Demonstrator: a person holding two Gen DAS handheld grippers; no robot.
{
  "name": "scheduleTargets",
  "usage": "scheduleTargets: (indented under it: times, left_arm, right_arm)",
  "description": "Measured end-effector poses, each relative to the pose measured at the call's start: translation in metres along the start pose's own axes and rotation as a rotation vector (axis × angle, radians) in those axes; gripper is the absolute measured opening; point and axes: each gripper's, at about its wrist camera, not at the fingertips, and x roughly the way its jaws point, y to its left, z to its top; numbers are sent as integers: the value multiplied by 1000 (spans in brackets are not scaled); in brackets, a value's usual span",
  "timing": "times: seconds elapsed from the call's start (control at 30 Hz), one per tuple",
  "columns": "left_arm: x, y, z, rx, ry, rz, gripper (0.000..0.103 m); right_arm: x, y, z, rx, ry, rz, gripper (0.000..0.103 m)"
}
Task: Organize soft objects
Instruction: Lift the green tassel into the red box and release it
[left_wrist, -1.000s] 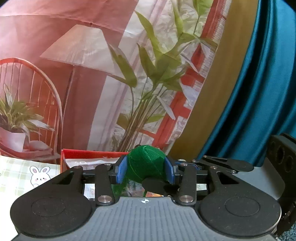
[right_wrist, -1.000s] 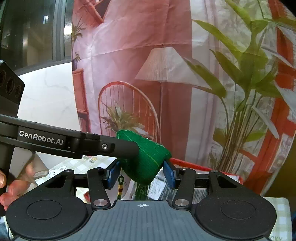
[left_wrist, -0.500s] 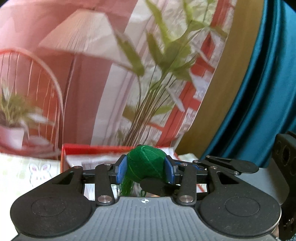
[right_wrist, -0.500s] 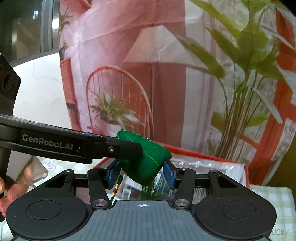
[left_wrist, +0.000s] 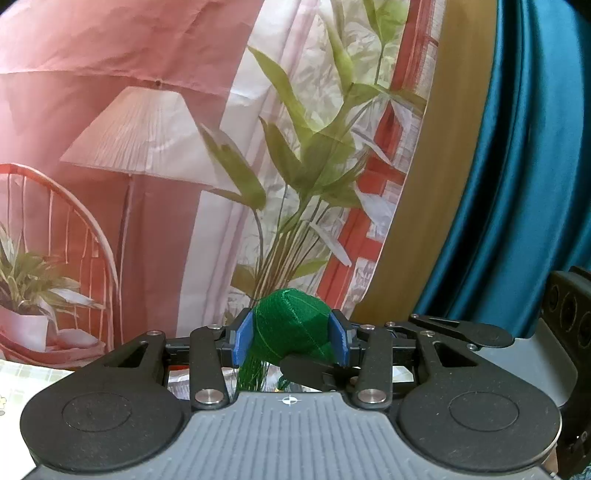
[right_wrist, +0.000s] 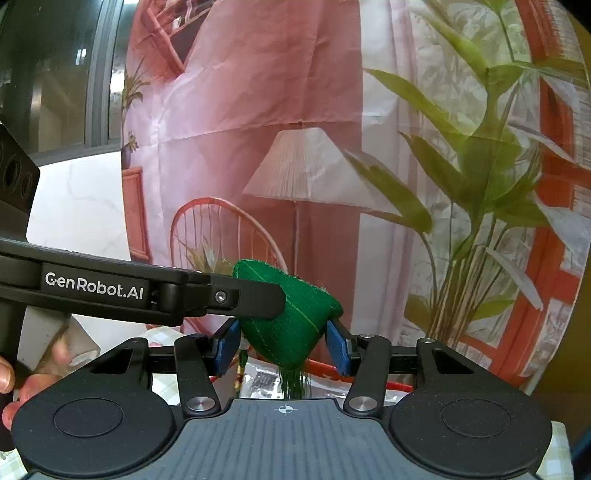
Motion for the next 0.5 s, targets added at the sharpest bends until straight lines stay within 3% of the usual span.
scheduleTargets:
  times: [0.2,0.5]
  left_arm:
    - [13,12,-18,-43,78,-3,46]
    - [51,30,-77,-141,269,8,46]
  right_arm:
    - [7,0,-14,12,44,5,47]
    - [37,-2,-81,91,230,3,47]
